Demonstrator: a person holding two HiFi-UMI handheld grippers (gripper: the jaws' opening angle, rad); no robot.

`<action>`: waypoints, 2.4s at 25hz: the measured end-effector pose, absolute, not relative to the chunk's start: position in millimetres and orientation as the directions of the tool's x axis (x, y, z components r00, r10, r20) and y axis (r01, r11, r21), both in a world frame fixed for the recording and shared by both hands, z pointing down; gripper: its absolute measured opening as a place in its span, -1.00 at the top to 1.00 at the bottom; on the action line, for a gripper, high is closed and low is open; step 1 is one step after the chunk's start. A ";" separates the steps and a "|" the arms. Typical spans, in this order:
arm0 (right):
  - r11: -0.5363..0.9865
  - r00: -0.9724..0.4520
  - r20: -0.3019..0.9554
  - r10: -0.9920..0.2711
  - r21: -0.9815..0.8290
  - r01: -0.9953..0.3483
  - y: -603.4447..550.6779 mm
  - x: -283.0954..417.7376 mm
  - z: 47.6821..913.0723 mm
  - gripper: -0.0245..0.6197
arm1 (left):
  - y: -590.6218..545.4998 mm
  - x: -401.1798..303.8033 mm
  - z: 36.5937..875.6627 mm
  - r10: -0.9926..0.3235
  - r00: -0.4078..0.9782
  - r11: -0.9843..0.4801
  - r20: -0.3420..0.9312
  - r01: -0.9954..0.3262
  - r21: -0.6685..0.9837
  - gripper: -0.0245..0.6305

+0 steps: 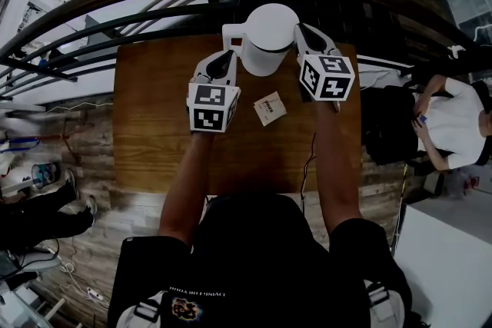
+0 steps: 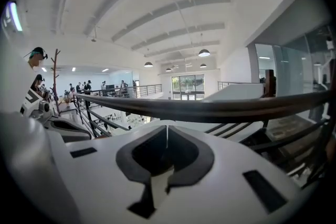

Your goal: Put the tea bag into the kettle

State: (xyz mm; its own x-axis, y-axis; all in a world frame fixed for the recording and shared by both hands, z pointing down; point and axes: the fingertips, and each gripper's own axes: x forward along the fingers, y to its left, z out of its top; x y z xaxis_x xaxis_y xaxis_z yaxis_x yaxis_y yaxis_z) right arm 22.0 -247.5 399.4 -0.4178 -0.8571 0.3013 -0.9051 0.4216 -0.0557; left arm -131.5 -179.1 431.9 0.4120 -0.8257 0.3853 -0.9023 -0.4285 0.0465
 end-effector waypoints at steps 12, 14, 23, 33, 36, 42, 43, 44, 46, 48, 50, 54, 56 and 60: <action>0.409 -0.439 0.361 -0.823 -0.160 -0.899 -242.4 25.9 446.4 0.88 | -177.8 -125.5 436.4 -0.824 0.414 -0.432 0.387 -0.901 0.046 0.92; 0.404 -0.439 0.343 -0.830 -0.172 -0.898 -242.6 26.4 446.4 0.88 | -177.5 -125.8 436.8 -0.826 0.413 -0.430 0.385 -0.902 0.044 0.92; 0.398 -0.421 0.264 -0.867 -0.138 -0.907 -215.2 27.0 443.2 0.88 | -166.5 -122.1 436.8 -0.830 0.403 -0.423 0.385 -0.905 0.035 0.92; 0.451 -0.472 0.236 -0.850 -0.138 -0.882 -109.0 20.2 427.4 0.88 | -105.5 -96.0 423.5 -0.861 0.385 -0.402 0.333 -0.916 0.021 0.91; 0.469 -0.489 0.226 -0.843 -0.137 -0.872 -74.7 21.4 418.6 0.88 | -75.2 -85.9 414.0 -0.871 0.384 -0.399 0.306 -0.917 0.014 0.91; 0.480 -0.505 0.233 -0.831 -0.156 -0.863 -22.1 24.6 411.1 0.88 | -23.7 -73.5 406.4 -0.872 0.392 -0.393 0.294 -0.918 0.057 0.91; 0.481 -0.506 0.236 -0.829 -0.158 -0.862 -15.3 24.6 409.9 0.88 | -16.7 -73.7 405.1 -0.872 0.389 -0.389 0.295 -0.919 0.063 0.91; 0.481 -0.506 0.239 -0.829 -0.158 -0.862 -8.6 25.4 408.6 0.88 | -9.9 -73.6 403.8 -0.873 0.387 -0.385 0.296 -0.920 0.066 0.91; 0.482 -0.506 0.240 -0.828 -0.156 -0.862 3.1 28.8 405.7 0.88 | 2.9 -71.8 400.5 -0.876 0.383 -0.382 0.293 -0.922 0.063 0.91; 0.484 -0.508 0.235 -0.829 -0.155 -0.861 14.4 32.5 402.7 0.88 | 15.8 -69.1 397.9 -0.877 0.385 -0.385 0.287 -0.921 0.058 0.91; 0.487 -0.509 0.228 -0.830 -0.152 -0.860 26.8 34.0 398.4 0.88 | 29.7 -68.4 395.7 -0.875 0.393 -0.394 0.282 -0.917 0.058 0.91; 0.478 -0.498 0.220 -0.838 -0.143 -0.867 53.4 31.6 388.9 0.88 | 58.9 -73.3 390.2 -0.865 0.414 -0.415 0.282 -0.908 0.059 0.91; 0.470 -0.490 0.216 -0.845 -0.138 -0.872 67.2 30.8 384.6 0.88 | 73.8 -76.6 386.2 -0.862 0.423 -0.424 0.277 -0.904 0.061 0.91; 0.449 -0.468 0.211 -0.858 -0.134 -0.883 102.5 26.0 381.3 0.88 | 107.7 -86.2 380.1 -0.858 0.439 -0.440 0.267 -0.896 0.059 0.91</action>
State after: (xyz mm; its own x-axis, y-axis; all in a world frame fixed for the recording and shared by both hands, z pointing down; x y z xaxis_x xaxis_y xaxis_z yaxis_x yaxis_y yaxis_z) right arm 26.0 102.5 381.3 -0.4682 -0.8580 0.2115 -0.8834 0.4489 -0.1344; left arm -86.2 107.7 380.1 0.4387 -0.8581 0.2668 -0.8962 -0.4397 0.0594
